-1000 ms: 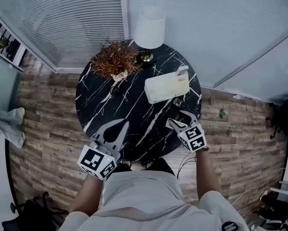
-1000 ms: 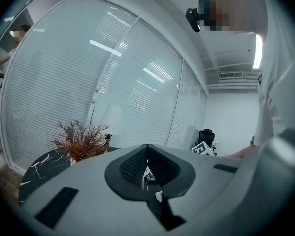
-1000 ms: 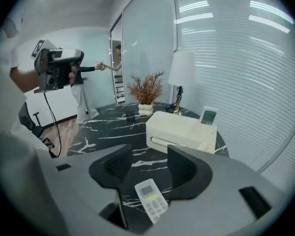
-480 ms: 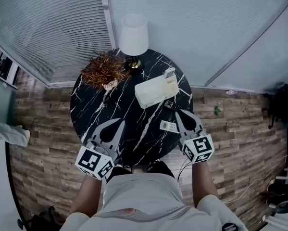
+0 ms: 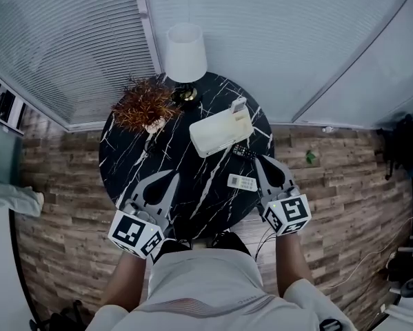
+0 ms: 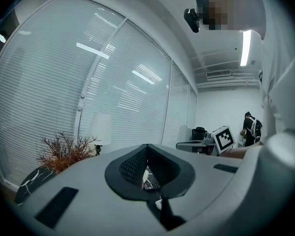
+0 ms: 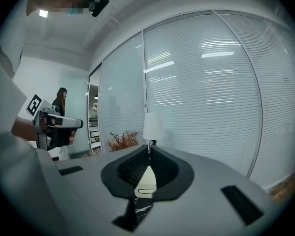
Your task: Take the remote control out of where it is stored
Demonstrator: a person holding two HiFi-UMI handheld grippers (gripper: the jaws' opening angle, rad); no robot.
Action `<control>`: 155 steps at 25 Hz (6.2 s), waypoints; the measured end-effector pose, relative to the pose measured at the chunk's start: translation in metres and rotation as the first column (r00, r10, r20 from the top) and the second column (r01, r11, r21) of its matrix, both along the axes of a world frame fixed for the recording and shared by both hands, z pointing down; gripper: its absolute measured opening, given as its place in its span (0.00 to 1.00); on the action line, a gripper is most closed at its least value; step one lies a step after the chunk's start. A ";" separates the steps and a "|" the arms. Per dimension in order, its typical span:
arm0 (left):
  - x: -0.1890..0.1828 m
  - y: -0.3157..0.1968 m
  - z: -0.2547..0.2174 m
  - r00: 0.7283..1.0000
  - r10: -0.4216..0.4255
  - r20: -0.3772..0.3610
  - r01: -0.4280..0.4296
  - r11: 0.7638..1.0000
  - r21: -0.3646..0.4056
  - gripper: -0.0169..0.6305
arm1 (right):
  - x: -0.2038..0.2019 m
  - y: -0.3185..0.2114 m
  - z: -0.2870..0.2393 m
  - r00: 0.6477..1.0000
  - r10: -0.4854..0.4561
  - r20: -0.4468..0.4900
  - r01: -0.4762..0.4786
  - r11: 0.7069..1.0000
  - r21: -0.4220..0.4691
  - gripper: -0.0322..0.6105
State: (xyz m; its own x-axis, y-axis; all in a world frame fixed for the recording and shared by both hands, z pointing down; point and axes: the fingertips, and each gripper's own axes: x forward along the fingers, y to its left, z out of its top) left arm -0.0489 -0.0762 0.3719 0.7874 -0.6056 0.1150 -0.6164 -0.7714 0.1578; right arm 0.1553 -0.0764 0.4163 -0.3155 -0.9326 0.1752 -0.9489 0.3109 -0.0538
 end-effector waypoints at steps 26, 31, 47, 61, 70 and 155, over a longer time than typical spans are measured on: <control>-0.010 -0.013 0.024 0.986 -0.164 0.039 0.166 0.984 -0.065 0.04 | 0.041 -0.150 0.071 0.994 0.048 -0.101 -0.064 0.986 -0.155 0.38; -0.022 -0.008 0.036 0.970 -0.233 0.063 0.238 0.967 -0.087 0.04 | 0.046 -0.192 0.117 0.992 0.053 -0.113 -0.076 0.974 -0.215 0.43; -0.040 -0.004 0.062 0.942 -0.322 0.097 0.333 0.932 -0.142 0.04 | 0.055 -0.250 0.183 0.988 0.097 -0.123 -0.127 0.956 -0.265 0.45; -0.037 -0.006 0.057 0.953 -0.292 0.083 0.301 0.945 -0.131 0.04 | 0.059 -0.249 0.133 0.989 0.124 -0.084 -0.135 0.981 -0.142 0.45; -0.033 -0.005 0.045 0.968 -0.250 0.032 0.252 0.963 -0.099 0.04 | 0.043 -0.185 0.046 0.995 0.053 -0.088 -0.057 0.997 -0.043 0.45; -0.012 0.034 -0.037 0.997 -0.039 -0.068 0.044 0.996 0.080 0.04 | -0.069 0.041 -0.083 0.987 -0.158 -0.031 0.161 0.975 0.156 0.07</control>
